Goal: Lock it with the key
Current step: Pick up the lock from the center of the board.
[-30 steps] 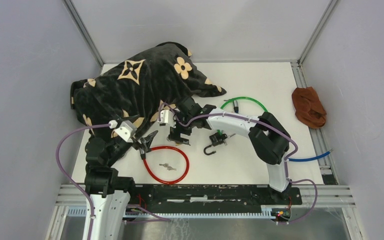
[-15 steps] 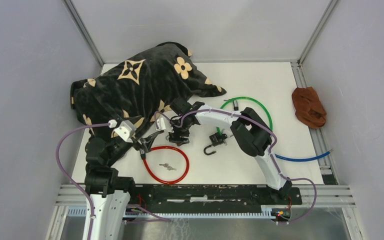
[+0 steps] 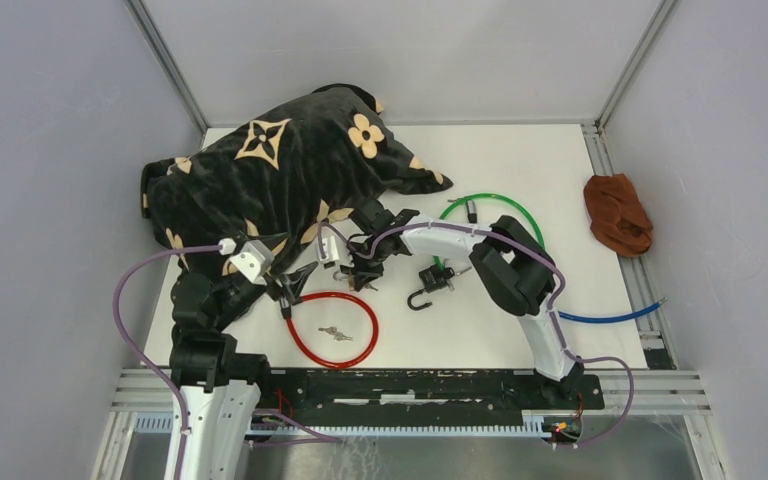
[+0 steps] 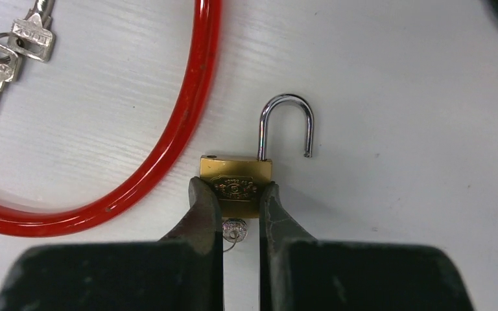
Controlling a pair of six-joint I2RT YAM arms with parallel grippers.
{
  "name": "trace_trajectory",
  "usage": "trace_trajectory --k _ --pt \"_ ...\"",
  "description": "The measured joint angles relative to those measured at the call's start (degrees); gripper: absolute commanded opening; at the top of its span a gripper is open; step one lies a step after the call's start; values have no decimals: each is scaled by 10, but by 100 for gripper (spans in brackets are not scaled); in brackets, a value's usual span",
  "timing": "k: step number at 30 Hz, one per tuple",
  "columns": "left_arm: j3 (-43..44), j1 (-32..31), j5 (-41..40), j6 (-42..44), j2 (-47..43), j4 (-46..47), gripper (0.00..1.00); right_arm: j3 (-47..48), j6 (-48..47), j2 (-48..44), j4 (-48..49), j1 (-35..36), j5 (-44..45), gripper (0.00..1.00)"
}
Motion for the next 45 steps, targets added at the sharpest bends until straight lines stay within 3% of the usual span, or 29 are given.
trace_trajectory --k 5,11,17,21,30,31,35,41,43,45 --pt "-2 0 4 60 18 -46 72 -73 35 -43 50 -18 -10 0" --pt "-2 -13 -4 272 110 -136 81 -189 106 -139 108 -52 -40 0" --pt "47 -110 5 452 261 -236 84 -335 181 -310 212 -54 -71 0" --pt "77 -204 9 489 318 -248 86 -390 215 -391 268 -47 -92 0" --pt "92 -305 -4 551 332 -191 76 -438 253 -469 332 -21 -110 0" --pt "92 -313 -7 556 330 -189 73 -438 254 -469 335 -18 -110 0" --pt "92 -330 -21 562 328 -177 45 -438 254 -469 335 -12 -110 0" --pt "92 -334 -44 564 328 -165 20 -438 254 -469 335 -10 -110 0" --pt "89 -336 -50 569 328 -163 5 -438 254 -470 335 -10 -109 0" --pt "87 -340 -54 573 328 -163 2 -438 254 -470 335 -10 -106 0"
